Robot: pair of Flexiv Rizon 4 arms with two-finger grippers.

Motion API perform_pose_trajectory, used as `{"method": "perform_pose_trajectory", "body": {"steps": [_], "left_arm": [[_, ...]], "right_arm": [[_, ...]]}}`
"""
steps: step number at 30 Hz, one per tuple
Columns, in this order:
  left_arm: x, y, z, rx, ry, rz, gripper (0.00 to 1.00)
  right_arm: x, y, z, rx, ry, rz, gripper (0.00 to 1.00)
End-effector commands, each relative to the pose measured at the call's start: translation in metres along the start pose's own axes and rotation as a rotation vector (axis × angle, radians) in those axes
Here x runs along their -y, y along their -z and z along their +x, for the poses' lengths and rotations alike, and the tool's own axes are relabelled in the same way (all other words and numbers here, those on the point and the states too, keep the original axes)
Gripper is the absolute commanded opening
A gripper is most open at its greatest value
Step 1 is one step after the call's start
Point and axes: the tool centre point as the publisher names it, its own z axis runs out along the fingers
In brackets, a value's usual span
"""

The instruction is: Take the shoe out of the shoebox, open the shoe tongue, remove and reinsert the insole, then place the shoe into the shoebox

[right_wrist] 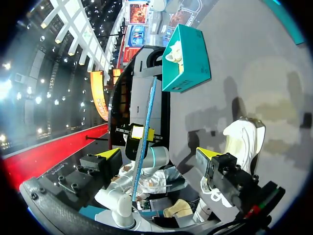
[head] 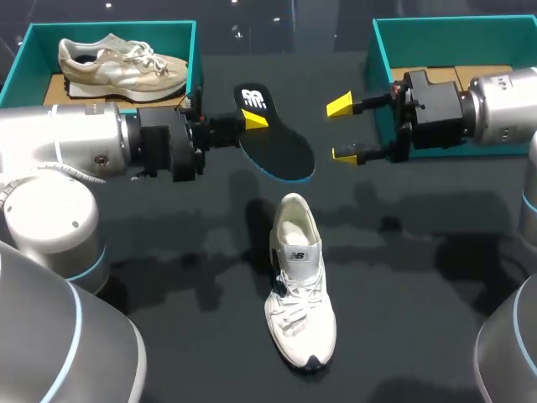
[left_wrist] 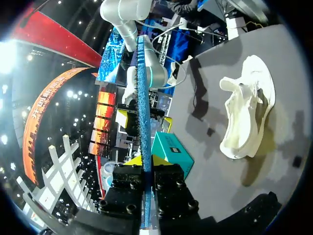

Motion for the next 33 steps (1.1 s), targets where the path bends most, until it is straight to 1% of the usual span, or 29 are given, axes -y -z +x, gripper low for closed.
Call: {"method": "perform_pose_trajectory", "body": {"steps": [1,4,7,9,11,19,27,28,29,32,33], "left_arm": [[-0.005,-0.009,0.0,-0.001,-0.152,-0.005,0.0],[-0.011,-0.011,-0.002,0.009,-0.163,0.006,0.0],[-0.014,-0.012,-0.003,0.027,-0.166,0.046,0.0],[-0.015,-0.014,-0.002,0.025,-0.181,0.044,0.0],[-0.016,-0.016,-0.002,0.031,-0.175,0.071,0.0],[-0.015,-0.026,0.0,0.039,-0.208,0.091,0.0],[-0.012,-0.033,0.004,0.07,-0.24,0.114,0.0],[-0.012,-0.033,0.005,0.078,-0.246,0.114,0.0],[-0.012,-0.034,0.005,0.08,-0.247,0.114,0.0],[-0.014,-0.037,0.006,0.084,-0.255,0.11,0.0],[-0.014,-0.037,0.006,0.085,-0.255,0.109,0.0]], "right_arm": [[0.0,-0.002,0.0,0.003,-0.001,-0.001,1.0],[0.001,-0.003,0.001,0.006,0.009,0.011,1.0],[0.003,-0.008,0.0,0.012,0.033,0.024,1.0],[0.005,-0.012,0.0,0.014,0.049,0.029,1.0],[0.005,-0.015,-0.001,0.008,0.058,0.039,1.0],[0.004,-0.034,-0.004,-0.02,0.096,0.082,1.0],[0.003,-0.045,-0.004,-0.039,0.108,0.093,1.0],[0.003,-0.046,-0.004,-0.039,0.103,0.091,0.96],[0.003,-0.048,-0.003,-0.038,0.099,0.09,0.86],[0.004,-0.051,-0.003,-0.035,0.091,0.089,0.51],[0.005,-0.051,-0.003,-0.035,0.088,0.089,0.47]]}}
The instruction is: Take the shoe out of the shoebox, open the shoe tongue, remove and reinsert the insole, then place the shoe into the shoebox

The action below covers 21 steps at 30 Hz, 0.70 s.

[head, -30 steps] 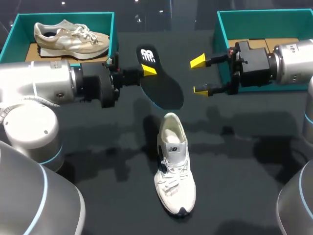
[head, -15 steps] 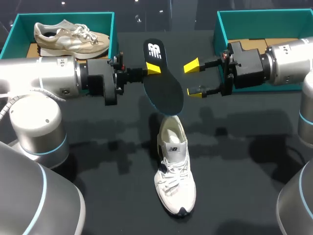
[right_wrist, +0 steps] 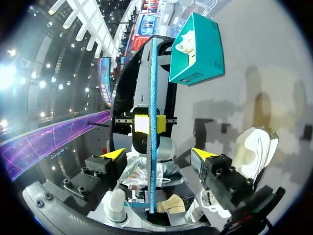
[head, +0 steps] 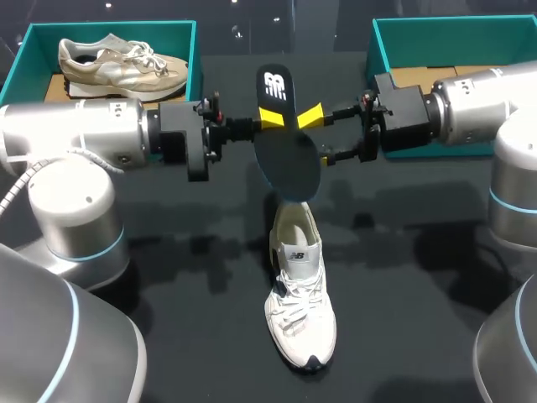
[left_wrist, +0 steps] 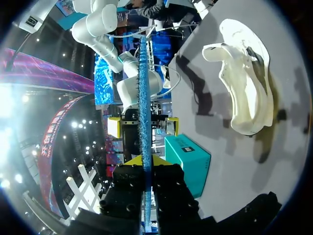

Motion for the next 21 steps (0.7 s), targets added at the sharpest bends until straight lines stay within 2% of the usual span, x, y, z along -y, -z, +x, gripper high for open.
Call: {"method": "perform_pose_trajectory", "body": {"steps": [1,2,13,18,21], "left_arm": [[-0.002,-0.007,0.003,0.011,-0.004,-0.004,0.0],[-0.003,-0.007,0.003,0.012,-0.005,-0.005,0.0],[-0.008,-0.014,0.003,0.018,-0.027,-0.014,0.0],[-0.01,-0.017,0.004,0.021,-0.028,-0.017,0.0],[-0.009,-0.018,0.004,0.02,-0.028,-0.015,0.0]], "right_arm": [[0.0,-0.008,0.0,0.003,-0.008,-0.003,0.45],[0.0,-0.009,0.0,0.001,-0.009,-0.003,0.41],[-0.001,-0.017,0.0,-0.012,-0.019,-0.001,0.25],[-0.002,-0.019,-0.001,-0.025,-0.02,0.0,0.22],[-0.002,-0.02,-0.001,-0.029,-0.019,-0.001,0.14]]}}
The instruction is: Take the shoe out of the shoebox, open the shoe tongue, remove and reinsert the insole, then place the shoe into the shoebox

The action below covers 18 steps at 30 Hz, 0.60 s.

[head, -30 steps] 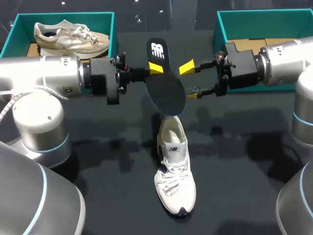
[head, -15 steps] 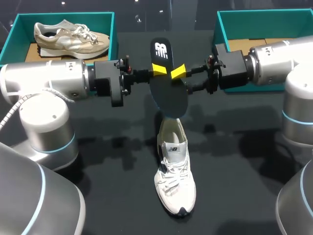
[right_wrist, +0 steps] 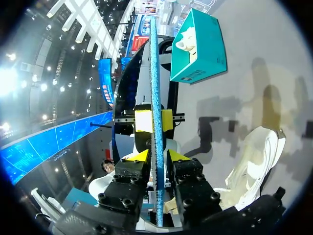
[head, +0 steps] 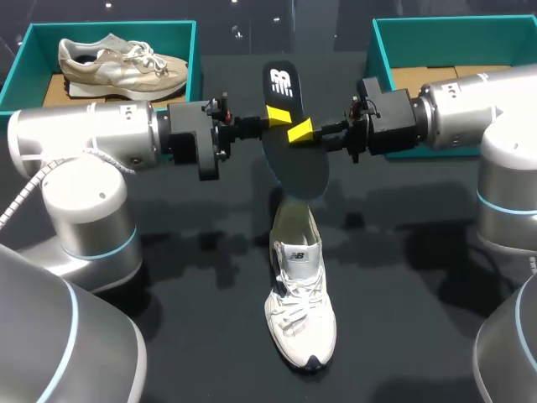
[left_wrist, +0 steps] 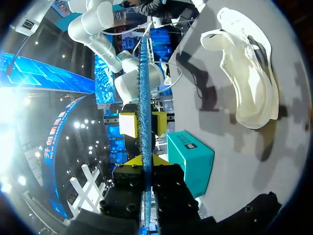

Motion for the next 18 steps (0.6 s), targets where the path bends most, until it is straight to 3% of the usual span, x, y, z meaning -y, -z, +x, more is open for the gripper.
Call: {"method": "perform_pose_trajectory", "body": {"steps": [1,4,10,11,12,13,18], "left_arm": [[-0.002,-0.005,0.001,0.002,-0.003,0.002,0.0],[-0.001,-0.007,0.001,0.002,-0.003,0.005,0.0],[0.002,-0.008,0.002,-0.006,0.008,0.011,0.0],[0.002,-0.007,0.003,-0.011,0.017,0.01,0.25],[0.003,-0.004,0.003,-0.019,0.026,0.005,0.78],[0.004,-0.001,0.003,-0.034,0.039,0.001,1.0],[0.011,0.024,0.009,-0.144,0.123,-0.027,1.0]], "right_arm": [[-0.001,-0.004,-0.002,-0.005,0.001,-0.001,0.11],[-0.001,-0.004,-0.002,-0.006,0.003,0.0,0.01],[-0.001,-0.002,-0.002,-0.013,0.023,-0.004,0.0],[-0.001,-0.001,-0.002,-0.013,0.026,-0.005,0.0],[-0.001,0.0,-0.002,-0.014,0.031,-0.007,0.0],[-0.001,0.002,-0.003,-0.017,0.037,-0.009,0.0],[0.0,0.014,-0.009,-0.031,0.08,-0.019,0.0]]}}
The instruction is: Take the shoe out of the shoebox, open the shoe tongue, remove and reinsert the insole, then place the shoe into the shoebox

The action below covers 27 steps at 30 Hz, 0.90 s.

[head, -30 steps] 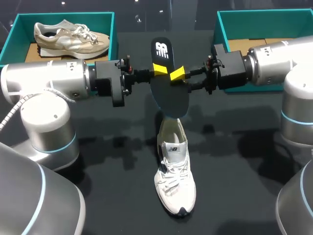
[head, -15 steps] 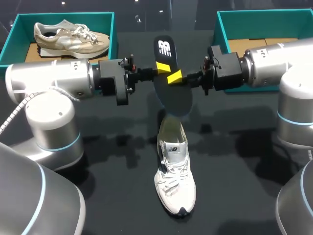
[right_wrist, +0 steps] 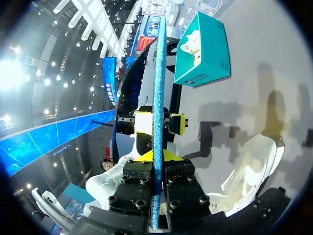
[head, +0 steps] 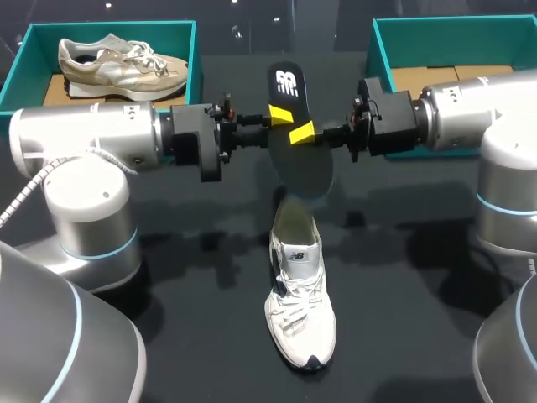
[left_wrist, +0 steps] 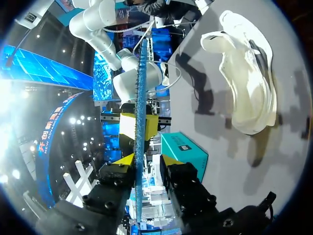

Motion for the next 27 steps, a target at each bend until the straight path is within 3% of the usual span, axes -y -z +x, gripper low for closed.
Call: {"method": "perform_pose_trajectory", "body": {"steps": [1,4,7,17,19,23,27], "left_arm": [[0.012,0.028,0.0,-0.148,0.084,-0.03,1.0],[0.011,0.042,0.009,-0.288,0.214,-0.063,1.0],[0.011,0.042,0.009,-0.288,0.214,-0.063,1.0],[0.011,0.042,0.009,-0.288,0.214,-0.063,1.0],[0.023,0.031,0.011,-0.332,0.265,-0.075,1.0],[0.033,0.025,0.016,-0.448,0.446,-0.074,1.0],[0.029,0.029,0.024,-0.606,0.75,-0.151,1.0]], "right_arm": [[0.003,0.012,-0.006,-0.012,0.025,-0.006,0.0],[0.0,0.017,-0.009,-0.003,0.06,0.0,0.0],[-0.005,0.02,-0.017,0.005,0.057,0.011,0.0],[-0.005,0.02,-0.017,0.005,0.057,0.011,0.0],[-0.005,0.02,-0.017,0.005,0.057,0.011,0.0],[-0.01,0.018,-0.022,0.029,0.111,-0.005,0.0],[-0.015,0.015,-0.027,0.047,0.187,-0.047,0.0]]}}
